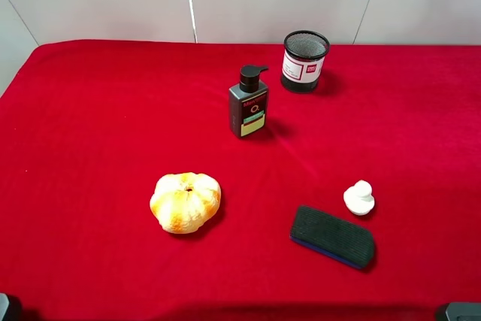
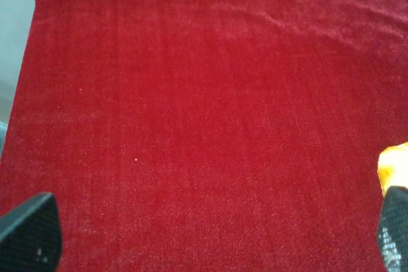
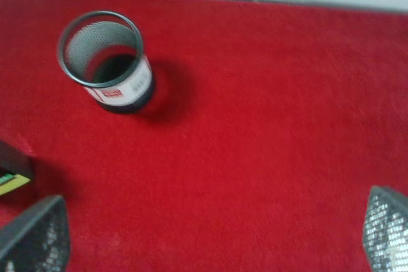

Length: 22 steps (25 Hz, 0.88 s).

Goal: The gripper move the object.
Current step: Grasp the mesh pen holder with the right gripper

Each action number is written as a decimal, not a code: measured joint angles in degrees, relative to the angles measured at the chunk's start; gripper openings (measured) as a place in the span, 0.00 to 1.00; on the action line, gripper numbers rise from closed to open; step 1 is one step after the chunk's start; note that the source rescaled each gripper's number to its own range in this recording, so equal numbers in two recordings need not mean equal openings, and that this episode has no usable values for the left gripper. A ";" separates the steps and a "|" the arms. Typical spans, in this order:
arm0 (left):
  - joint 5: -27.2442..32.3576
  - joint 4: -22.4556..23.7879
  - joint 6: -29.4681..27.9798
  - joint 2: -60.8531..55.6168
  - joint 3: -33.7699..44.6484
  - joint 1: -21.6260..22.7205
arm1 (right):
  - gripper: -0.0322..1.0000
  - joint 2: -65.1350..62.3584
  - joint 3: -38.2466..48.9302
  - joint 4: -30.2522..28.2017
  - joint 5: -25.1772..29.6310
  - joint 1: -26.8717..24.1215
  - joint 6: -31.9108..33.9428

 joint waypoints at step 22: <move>0.00 0.00 0.00 0.00 0.00 0.00 | 1.00 35.05 -32.20 -3.55 11.73 9.27 8.43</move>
